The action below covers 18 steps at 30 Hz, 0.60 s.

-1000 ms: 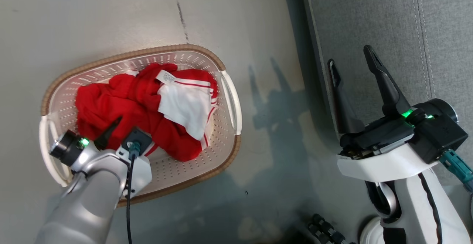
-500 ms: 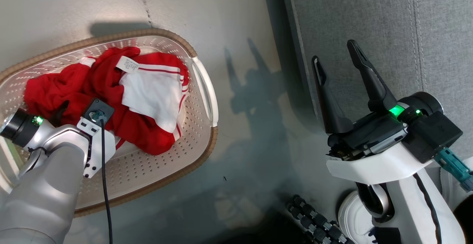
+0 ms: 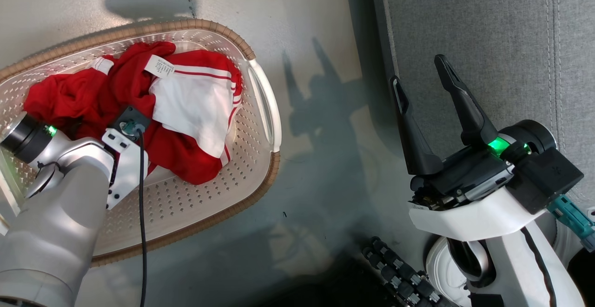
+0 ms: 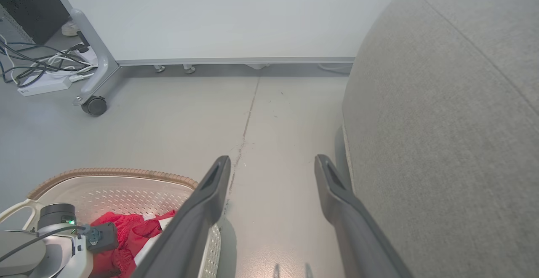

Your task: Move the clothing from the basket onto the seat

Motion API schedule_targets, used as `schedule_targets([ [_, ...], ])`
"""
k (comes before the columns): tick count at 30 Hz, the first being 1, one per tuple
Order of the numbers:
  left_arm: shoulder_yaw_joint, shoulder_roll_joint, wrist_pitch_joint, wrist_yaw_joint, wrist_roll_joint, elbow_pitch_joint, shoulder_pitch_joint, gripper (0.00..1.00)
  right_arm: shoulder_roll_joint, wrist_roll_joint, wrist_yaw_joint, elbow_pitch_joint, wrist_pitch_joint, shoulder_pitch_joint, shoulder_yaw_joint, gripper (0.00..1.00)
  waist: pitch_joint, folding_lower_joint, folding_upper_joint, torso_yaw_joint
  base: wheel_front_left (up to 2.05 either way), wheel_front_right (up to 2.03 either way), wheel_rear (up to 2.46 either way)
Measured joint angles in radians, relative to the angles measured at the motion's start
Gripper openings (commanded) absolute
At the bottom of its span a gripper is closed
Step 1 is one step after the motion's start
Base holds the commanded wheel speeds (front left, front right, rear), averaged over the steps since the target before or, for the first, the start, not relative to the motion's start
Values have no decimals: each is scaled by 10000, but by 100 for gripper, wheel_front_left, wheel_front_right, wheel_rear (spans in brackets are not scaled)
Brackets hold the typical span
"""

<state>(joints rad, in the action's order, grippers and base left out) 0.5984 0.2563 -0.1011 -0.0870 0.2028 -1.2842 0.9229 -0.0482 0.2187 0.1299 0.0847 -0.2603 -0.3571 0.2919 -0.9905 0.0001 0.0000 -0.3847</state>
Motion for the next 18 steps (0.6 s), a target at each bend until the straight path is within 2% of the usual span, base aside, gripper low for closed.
schedule_targets([
  [3,-17,-77,-403,8,-84,27,41,100,-2,17,0,6,0,58,-21,100,-24,0,-1,16,0,0,0],
  [4,-25,-104,-514,6,-125,31,41,70,-2,15,0,6,0,86,-35,100,-19,0,0,19,0,0,0],
  [5,-17,-127,-652,29,-196,29,36,45,-2,27,0,8,0,124,-96,100,-1,0,0,14,0,0,0],
  [6,0,-146,-709,81,-196,25,30,0,-4,48,0,19,0,144,-117,100,9,-1,0,10,0,0,0],
  [18,29,-115,-84,-23,-552,-44,-138,0,-2,161,0,6,0,-187,-203,100,302,-1,0,-64,0,0,0],
])
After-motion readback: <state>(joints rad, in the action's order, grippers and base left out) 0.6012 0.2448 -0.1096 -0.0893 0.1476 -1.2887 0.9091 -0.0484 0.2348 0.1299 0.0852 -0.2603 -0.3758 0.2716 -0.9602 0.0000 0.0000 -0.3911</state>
